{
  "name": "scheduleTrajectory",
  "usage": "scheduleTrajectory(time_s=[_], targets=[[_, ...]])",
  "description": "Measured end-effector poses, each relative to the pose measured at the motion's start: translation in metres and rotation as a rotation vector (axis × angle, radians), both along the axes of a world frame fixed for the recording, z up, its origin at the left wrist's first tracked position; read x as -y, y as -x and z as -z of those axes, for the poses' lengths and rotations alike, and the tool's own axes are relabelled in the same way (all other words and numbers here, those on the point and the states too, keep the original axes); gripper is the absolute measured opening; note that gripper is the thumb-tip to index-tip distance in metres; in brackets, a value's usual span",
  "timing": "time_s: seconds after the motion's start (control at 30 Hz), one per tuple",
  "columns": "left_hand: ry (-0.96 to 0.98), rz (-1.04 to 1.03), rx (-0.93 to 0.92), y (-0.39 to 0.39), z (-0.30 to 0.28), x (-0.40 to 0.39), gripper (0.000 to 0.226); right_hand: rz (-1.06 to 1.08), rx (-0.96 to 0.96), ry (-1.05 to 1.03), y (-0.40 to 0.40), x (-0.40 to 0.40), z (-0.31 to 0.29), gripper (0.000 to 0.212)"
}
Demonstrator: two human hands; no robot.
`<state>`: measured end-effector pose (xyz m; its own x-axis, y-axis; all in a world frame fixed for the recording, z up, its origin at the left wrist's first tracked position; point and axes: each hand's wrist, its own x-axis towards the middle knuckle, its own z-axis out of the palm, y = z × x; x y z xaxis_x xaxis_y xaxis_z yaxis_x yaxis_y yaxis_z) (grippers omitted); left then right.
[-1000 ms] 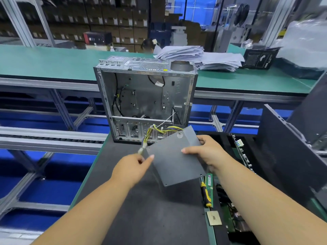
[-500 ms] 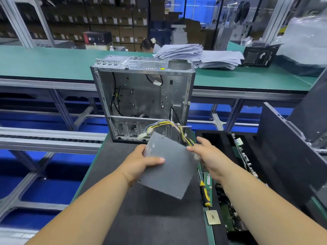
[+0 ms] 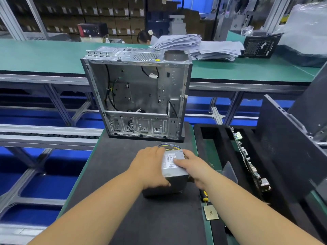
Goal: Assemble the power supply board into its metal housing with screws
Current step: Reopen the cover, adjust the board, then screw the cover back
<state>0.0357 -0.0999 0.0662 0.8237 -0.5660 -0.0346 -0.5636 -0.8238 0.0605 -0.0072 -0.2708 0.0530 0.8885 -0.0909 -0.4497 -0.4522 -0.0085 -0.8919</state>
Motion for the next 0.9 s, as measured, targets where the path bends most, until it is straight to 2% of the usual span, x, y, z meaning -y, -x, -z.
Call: scheduleTrajectory(time_s=[0.1,0.17,0.23,0.3,0.37,0.43,0.53,0.63,0.67,0.77,0.8,0.83,0.9], targets=[[0.092,-0.003,-0.045,0.001,0.004,-0.003,0.104,0.007,0.015,-0.003,0.002,0.005,0.001,0.032],[0.313,-0.08,-0.144,0.003,0.004,-0.01,0.096,-0.01,0.013,0.004,0.0,0.008,0.002,0.031],[0.605,-0.248,-0.273,0.001,0.007,-0.025,0.075,-0.013,-0.011,-0.03,-0.004,0.01,0.001,0.024],[0.819,-0.425,-0.419,-0.003,0.013,-0.044,0.05,-0.019,-0.045,-0.036,-0.009,0.012,0.0,0.019],[0.981,-0.504,-0.587,-0.004,0.017,-0.055,0.028,-0.028,-0.069,-0.032,-0.013,0.014,-0.001,0.017],[1.038,-0.519,-0.627,-0.004,0.017,-0.055,0.017,-0.029,-0.091,-0.018,-0.017,0.015,-0.002,0.014],[0.98,-0.56,-0.598,-0.008,0.015,-0.05,0.014,-0.03,-0.104,0.004,-0.02,0.016,-0.004,0.012],[0.694,-0.503,-0.489,-0.013,0.004,-0.046,0.022,-0.049,-0.122,0.021,-0.02,0.018,-0.005,0.012],[0.571,-0.428,-0.412,-0.013,-0.001,-0.042,0.033,-0.055,-0.135,0.035,-0.02,0.019,-0.005,0.013],[0.217,-0.126,-0.254,-0.004,-0.015,-0.022,0.094,-0.072,-0.15,0.057,-0.02,0.021,-0.005,0.015],[0.102,-0.039,-0.198,-0.002,-0.015,-0.014,0.106,-0.069,-0.154,0.055,-0.02,0.021,-0.005,0.014],[0.021,0.02,-0.138,0.0,-0.013,-0.007,0.111,-0.064,-0.156,0.054,-0.019,0.022,-0.005,0.014],[-0.019,0.031,-0.054,-0.002,-0.01,0.001,0.106,-0.047,-0.146,0.024,-0.016,0.024,-0.002,0.018]])
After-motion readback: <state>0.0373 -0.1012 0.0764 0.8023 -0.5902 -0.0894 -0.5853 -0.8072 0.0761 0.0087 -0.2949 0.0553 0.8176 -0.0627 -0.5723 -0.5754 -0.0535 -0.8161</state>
